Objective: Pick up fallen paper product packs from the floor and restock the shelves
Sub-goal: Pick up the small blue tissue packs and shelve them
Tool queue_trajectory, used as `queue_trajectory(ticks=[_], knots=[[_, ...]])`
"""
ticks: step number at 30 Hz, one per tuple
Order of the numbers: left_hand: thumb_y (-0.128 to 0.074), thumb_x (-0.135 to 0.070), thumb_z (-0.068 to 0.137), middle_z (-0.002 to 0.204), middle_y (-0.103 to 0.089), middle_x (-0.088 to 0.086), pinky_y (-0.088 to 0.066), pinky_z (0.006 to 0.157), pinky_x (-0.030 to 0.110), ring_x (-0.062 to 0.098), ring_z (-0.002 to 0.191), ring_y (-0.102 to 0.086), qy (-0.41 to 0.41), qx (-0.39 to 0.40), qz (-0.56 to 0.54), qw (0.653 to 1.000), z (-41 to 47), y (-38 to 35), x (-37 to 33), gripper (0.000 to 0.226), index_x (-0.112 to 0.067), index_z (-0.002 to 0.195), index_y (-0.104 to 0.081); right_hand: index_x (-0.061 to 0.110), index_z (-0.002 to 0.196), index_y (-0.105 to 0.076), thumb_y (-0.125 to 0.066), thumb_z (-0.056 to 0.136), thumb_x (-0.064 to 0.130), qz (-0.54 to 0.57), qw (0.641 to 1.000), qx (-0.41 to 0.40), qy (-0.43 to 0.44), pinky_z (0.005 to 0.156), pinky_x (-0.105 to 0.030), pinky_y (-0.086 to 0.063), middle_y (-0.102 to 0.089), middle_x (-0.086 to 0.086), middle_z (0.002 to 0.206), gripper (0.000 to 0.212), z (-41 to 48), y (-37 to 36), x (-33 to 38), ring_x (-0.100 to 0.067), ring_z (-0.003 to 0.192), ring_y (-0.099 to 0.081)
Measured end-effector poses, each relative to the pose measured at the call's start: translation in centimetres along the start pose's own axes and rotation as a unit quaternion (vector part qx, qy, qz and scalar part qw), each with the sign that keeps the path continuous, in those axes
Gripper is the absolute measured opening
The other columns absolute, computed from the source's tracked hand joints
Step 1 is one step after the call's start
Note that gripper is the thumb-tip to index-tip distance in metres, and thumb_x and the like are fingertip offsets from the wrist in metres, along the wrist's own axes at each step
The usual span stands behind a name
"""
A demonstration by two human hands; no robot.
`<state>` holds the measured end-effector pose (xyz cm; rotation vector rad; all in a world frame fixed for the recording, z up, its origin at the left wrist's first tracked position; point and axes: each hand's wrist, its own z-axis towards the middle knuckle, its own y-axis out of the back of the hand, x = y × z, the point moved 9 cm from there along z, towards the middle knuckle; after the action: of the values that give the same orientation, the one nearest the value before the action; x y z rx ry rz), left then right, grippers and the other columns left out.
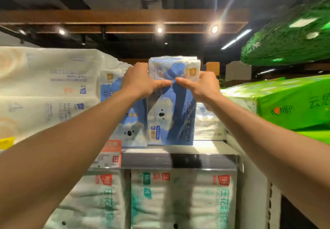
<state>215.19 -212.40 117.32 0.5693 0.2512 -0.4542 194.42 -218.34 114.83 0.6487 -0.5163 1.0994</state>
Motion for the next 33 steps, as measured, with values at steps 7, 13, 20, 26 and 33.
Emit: queue_trajectory(ticks=[7,13,20,26,33], knots=[[-0.074,-0.078,0.061,0.136,-0.051,0.011,-0.042,0.098,0.044,0.031,0.122,-0.047,-0.107,-0.111,0.136,0.979,-0.2,-0.4,0.4,0.105,-0.017,0.141,-0.046,0.020,0.096,-0.077,-0.083,0.068,0.064,-0.072,0.997,-0.005,-0.003,0.077,-0.043,-0.061,-0.077,0.002,0.093,0.052,0.0,-1.8,-1.5,-0.019,0.089,-0.074],[-0.080,-0.063,0.070,0.158,-0.035,0.011,-0.023,0.119,0.045,0.030,0.149,-0.025,-0.145,-0.067,0.149,0.976,-0.5,-0.8,-0.4,0.100,-0.020,0.151,-0.041,0.018,0.108,-0.070,-0.072,0.060,0.083,-0.154,0.988,0.021,0.003,0.078,-0.047,-0.061,-0.075,0.000,0.099,0.081,-0.1,-2.7,-1.2,-0.023,0.089,-0.071],[-0.079,-0.059,0.076,0.160,-0.032,0.011,-0.025,0.120,0.045,0.030,0.148,-0.026,-0.154,-0.009,0.096,0.983,-3.6,0.0,0.0,0.095,-0.019,0.152,-0.039,0.009,0.137,-0.048,-0.076,0.084,0.057,-0.251,0.967,0.047,-0.006,0.076,-0.033,-0.045,-0.066,-0.010,0.123,0.076,-5.3,-1.0,0.1,-0.028,0.111,-0.063],[-0.079,-0.060,0.075,0.151,-0.046,0.011,-0.034,0.114,0.047,0.031,0.140,-0.038,-0.178,0.002,0.021,0.984,-9.4,2.8,-1.0,0.089,-0.018,0.146,-0.047,0.008,0.149,-0.040,-0.072,0.086,0.056,-0.310,0.950,0.021,0.015,0.101,-0.036,-0.042,-0.050,-0.013,0.149,0.085,-14.7,1.1,4.9,-0.029,0.135,-0.048],[-0.073,-0.067,0.072,0.138,-0.059,0.014,-0.042,0.106,0.044,0.034,0.125,-0.055,-0.246,0.144,-0.135,0.949,-20.6,2.2,-6.9,0.093,-0.010,0.142,-0.053,0.008,0.144,-0.049,-0.070,0.086,0.058,-0.385,0.922,0.008,-0.039,0.107,-0.037,-0.040,-0.057,-0.014,0.140,0.080,-28.4,6.4,7.2,-0.028,0.132,-0.051]])
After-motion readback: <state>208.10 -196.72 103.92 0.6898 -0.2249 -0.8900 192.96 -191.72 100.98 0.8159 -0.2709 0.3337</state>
